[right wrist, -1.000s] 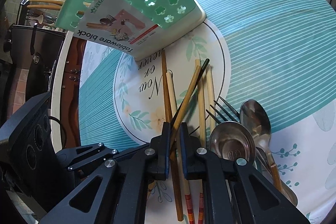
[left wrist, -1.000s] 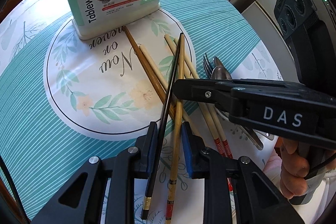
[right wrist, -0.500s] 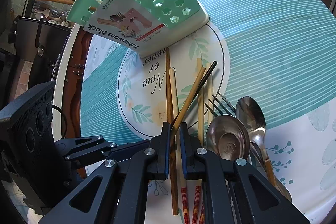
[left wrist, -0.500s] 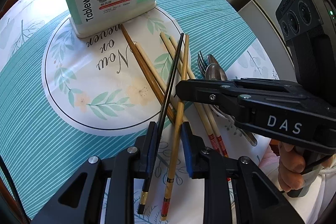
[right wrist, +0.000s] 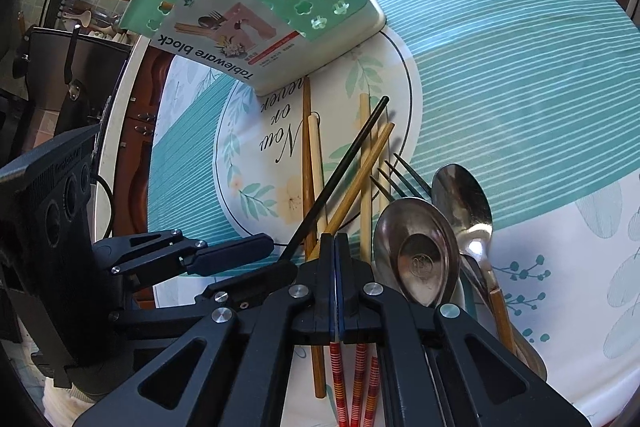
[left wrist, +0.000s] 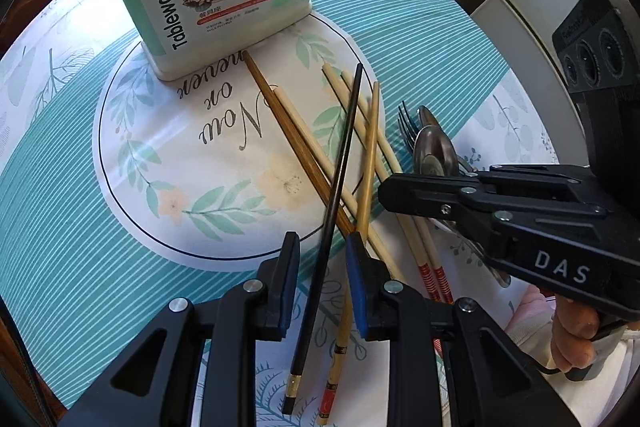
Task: Organize utensils
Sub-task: 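Close right tool on a red-tipped chopstick while left tool moves to the black chopstick, then close left tool on the black chopstick while right tool holds its chopstick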
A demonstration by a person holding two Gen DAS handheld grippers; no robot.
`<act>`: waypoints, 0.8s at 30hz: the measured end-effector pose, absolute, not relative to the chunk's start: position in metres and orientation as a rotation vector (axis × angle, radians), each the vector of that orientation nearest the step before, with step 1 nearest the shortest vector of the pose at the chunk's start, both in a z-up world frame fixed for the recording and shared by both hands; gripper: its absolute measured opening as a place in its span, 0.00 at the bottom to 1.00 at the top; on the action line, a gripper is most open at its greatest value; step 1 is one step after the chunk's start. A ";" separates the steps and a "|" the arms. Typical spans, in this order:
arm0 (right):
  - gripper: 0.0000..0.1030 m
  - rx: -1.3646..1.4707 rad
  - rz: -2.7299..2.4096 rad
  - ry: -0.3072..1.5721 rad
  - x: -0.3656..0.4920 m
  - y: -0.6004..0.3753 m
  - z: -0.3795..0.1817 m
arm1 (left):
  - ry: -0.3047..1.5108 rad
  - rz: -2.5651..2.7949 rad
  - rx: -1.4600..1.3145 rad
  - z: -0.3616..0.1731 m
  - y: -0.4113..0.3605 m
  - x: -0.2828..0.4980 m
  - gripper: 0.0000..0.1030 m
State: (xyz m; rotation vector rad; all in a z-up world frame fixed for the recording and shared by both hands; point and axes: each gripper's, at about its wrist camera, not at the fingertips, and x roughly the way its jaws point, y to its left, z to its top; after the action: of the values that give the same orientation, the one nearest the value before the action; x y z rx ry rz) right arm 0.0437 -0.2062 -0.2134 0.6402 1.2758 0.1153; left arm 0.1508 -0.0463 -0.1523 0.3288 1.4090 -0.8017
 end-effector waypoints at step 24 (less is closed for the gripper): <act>0.13 0.849 0.110 1.294 0.044 -0.233 -0.218 | 1.468 -0.708 0.682 -0.164 -0.123 0.136 0.21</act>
State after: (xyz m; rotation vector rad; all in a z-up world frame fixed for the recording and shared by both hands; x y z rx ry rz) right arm 0.0441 -0.2333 -0.2178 0.8489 1.2937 0.1102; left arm 0.1364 -0.1226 -0.1638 0.6821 1.4677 -0.7080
